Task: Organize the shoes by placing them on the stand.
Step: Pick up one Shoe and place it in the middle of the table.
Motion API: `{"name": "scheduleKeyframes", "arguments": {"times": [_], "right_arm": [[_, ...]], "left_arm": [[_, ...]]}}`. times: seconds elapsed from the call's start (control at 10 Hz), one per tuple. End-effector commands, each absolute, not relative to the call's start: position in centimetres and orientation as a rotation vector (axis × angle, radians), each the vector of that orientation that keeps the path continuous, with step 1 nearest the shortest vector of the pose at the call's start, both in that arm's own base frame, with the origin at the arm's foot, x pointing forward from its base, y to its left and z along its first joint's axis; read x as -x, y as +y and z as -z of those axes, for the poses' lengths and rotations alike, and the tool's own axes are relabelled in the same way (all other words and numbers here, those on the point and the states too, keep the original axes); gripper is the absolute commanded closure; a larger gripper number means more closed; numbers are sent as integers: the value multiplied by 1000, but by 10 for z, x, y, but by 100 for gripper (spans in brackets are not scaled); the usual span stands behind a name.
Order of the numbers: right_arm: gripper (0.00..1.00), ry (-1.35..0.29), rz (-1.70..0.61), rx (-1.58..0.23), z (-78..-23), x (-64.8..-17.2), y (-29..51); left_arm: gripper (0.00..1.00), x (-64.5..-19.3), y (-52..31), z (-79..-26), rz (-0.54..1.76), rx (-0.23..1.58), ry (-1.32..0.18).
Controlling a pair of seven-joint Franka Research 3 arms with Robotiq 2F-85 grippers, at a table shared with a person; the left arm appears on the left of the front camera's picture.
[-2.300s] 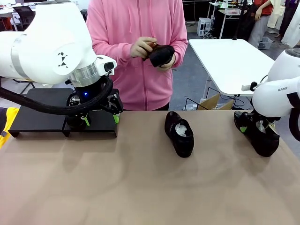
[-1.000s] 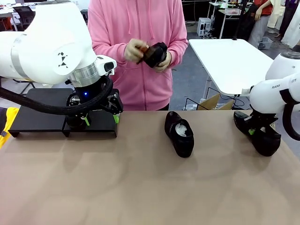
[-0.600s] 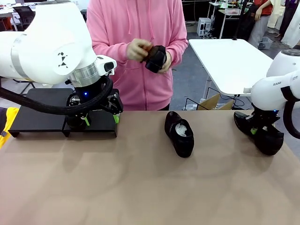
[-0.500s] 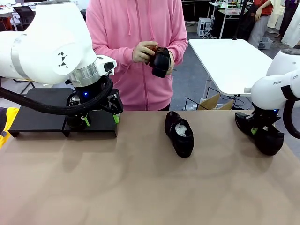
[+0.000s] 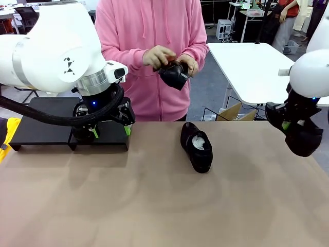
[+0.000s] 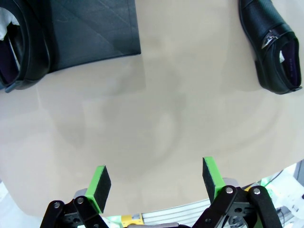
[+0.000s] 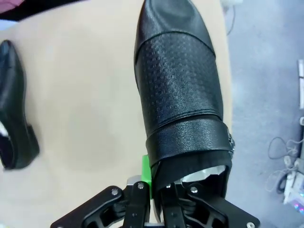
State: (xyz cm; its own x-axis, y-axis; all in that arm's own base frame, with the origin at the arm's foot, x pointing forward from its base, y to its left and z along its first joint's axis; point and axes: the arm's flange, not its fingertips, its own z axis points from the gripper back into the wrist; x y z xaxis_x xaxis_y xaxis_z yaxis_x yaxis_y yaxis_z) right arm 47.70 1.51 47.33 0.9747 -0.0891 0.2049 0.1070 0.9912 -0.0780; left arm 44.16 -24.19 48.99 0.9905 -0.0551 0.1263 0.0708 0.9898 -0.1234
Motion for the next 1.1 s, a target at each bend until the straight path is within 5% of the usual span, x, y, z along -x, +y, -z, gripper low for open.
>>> {"name": "scheduleKeyframes", "arguments": {"times": [0.0, 0.7, 1.0], "right_arm": [[100, -196, 110, 135, -491, -418, 50], [100, -177, 104, 109, -481, -436, 34], [100, -193, 141, 32, -488, -381, 147]], "left_arm": [[0, -441, -240, -491, 62, 131, -124], [0, -441, -240, -491, 62, 131, -124], [0, -441, -240, -491, 62, 131, -124]]}}
